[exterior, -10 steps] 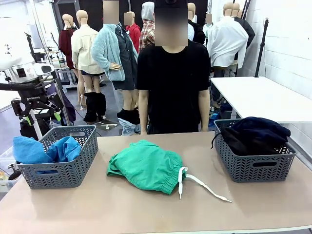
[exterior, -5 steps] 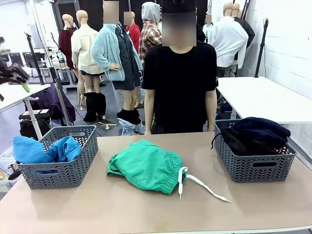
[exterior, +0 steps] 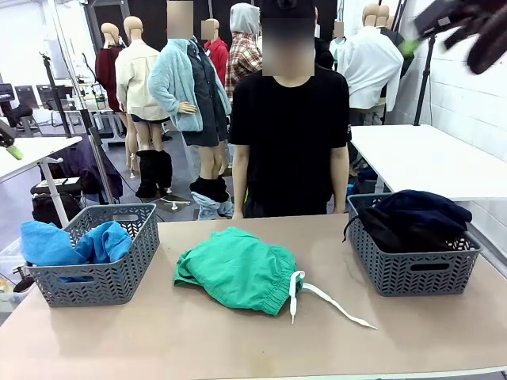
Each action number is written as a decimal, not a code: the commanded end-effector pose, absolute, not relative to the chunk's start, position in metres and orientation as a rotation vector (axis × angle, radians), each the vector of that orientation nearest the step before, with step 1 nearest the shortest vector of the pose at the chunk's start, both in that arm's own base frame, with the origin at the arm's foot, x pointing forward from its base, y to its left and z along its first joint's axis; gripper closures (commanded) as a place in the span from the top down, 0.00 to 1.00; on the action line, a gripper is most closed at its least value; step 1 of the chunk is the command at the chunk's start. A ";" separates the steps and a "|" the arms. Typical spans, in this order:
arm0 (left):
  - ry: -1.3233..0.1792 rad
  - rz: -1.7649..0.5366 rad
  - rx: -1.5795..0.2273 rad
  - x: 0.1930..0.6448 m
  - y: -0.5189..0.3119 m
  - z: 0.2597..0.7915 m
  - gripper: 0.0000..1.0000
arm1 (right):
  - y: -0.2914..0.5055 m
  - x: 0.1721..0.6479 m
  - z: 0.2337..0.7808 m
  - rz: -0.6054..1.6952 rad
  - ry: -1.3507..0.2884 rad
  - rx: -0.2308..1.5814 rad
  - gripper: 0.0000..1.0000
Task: Sort the tops and bottoms.
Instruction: Lift clothes from the center of the table with your right hand.
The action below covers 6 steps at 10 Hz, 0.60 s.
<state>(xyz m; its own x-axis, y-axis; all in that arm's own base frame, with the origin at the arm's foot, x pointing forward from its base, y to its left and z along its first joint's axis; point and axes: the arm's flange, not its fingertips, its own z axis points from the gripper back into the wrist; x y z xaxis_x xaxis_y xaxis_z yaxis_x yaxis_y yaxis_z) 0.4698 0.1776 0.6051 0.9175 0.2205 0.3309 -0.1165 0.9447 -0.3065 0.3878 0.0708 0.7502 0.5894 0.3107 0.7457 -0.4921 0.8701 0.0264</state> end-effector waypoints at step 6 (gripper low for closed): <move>-0.393 0.240 -0.255 0.468 0.176 0.619 1.00 | 0.125 0.396 0.731 0.570 -0.750 0.237 1.00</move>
<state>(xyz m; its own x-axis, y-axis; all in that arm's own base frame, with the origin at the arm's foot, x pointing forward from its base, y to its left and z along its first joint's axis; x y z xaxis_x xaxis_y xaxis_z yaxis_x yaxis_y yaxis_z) 0.4685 0.1774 0.6183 0.9011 0.2643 0.3438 -0.1557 0.9371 -0.3123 0.3962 0.1229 0.7368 0.5883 0.4019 0.7017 -0.5538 0.8326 -0.0126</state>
